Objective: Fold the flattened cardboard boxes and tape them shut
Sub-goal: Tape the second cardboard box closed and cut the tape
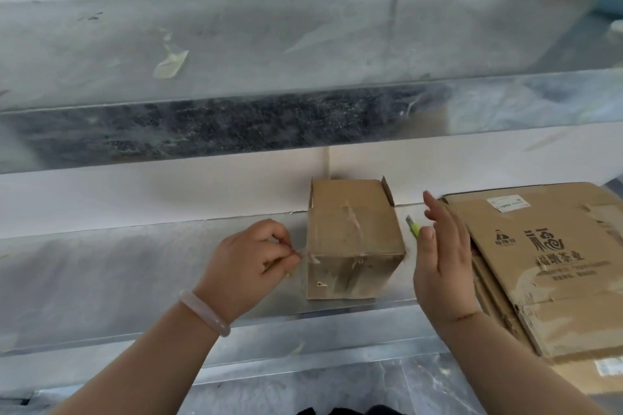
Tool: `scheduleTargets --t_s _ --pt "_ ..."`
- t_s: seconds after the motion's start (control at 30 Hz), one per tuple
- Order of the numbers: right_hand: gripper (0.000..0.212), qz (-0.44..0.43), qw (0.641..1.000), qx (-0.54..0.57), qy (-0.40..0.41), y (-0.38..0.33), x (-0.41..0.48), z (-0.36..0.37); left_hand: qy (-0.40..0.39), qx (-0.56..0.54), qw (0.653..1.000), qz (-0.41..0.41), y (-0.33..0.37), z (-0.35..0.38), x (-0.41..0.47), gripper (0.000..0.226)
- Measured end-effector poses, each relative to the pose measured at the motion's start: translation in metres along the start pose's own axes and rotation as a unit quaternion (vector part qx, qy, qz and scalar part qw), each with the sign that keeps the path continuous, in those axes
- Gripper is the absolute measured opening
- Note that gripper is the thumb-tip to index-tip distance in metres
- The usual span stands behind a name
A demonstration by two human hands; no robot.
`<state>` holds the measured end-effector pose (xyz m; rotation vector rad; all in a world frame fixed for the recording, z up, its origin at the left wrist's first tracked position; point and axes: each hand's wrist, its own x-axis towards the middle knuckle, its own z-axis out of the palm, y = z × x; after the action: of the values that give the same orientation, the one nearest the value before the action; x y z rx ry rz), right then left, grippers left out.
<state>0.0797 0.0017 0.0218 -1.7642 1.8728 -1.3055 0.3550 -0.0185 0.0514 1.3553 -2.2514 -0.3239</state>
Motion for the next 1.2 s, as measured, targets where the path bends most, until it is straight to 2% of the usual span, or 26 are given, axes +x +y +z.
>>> scheduleTargets --t_s 0.03,0.1,0.17,0.2,0.3,0.37,0.43,0.53,0.63,0.73,0.83,0.87,0.93,1.2 --pt "0.053 0.099 0.994 -0.037 -0.024 0.017 0.004 0.0 0.0 -0.009 1.0 -0.006 0.0 0.0 -0.002 0.039" --pt "0.052 0.201 0.946 -0.204 -0.153 0.051 0.012 0.003 0.002 -0.028 1.0 -0.014 -0.002 0.001 -0.005 0.039" --pt "0.048 0.215 0.899 -0.308 -0.227 0.075 0.011 0.007 0.0 -0.037 0.999 -0.018 -0.003 0.002 -0.008 0.04" --pt "0.044 0.212 0.891 -0.329 -0.229 0.083 0.01 0.008 -0.002 -0.041 0.999 -0.018 -0.004 0.002 -0.009 0.041" --pt "0.031 0.222 0.896 -0.32 -0.214 0.091 0.011 0.013 -0.008 -0.06 0.998 -0.024 -0.006 0.0 -0.011 0.038" --pt "0.03 0.257 0.916 -0.249 -0.183 0.085 0.013 0.013 -0.008 -0.064 0.997 -0.036 -0.007 -0.001 -0.011 0.029" --pt "0.03 0.286 0.943 -0.141 -0.097 0.07 0.009 0.005 -0.003 -0.062 0.997 -0.047 -0.01 -0.001 -0.012 0.018" --pt "0.028 0.236 0.972 0.014 -0.005 0.034 -0.008 -0.015 0.0 -0.066 0.995 -0.068 -0.01 -0.003 -0.014 0.026" --pt "0.019 0.133 0.986 0.096 -0.025 -0.013 -0.023 -0.028 0.022 -0.116 0.988 -0.105 -0.009 -0.005 -0.017 0.032" --pt "0.018 -0.015 0.991 0.003 -0.135 -0.057 -0.035 -0.034 0.029 -0.104 0.988 -0.11 -0.007 -0.006 -0.018 0.023" --pt "0.049 -0.075 0.945 -0.079 -0.309 -0.089 -0.044 -0.03 0.034 -0.085 0.992 -0.084 -0.005 -0.008 -0.018 0.011" --pt "0.056 -0.089 0.929 -0.112 -0.341 -0.093 -0.046 -0.026 0.038 -0.088 0.992 -0.087 -0.005 -0.008 -0.018 0.01" --pt "0.065 -0.1 0.912 -0.159 -0.365 -0.1 -0.046 -0.015 0.05 -0.088 0.99 -0.098 -0.004 -0.007 -0.019 0.008" --pt "0.078 -0.091 0.886 -0.26 -0.372 -0.106 -0.05 0.011 0.099 -0.107 0.983 -0.109 0.012 -0.002 -0.018 0.009"
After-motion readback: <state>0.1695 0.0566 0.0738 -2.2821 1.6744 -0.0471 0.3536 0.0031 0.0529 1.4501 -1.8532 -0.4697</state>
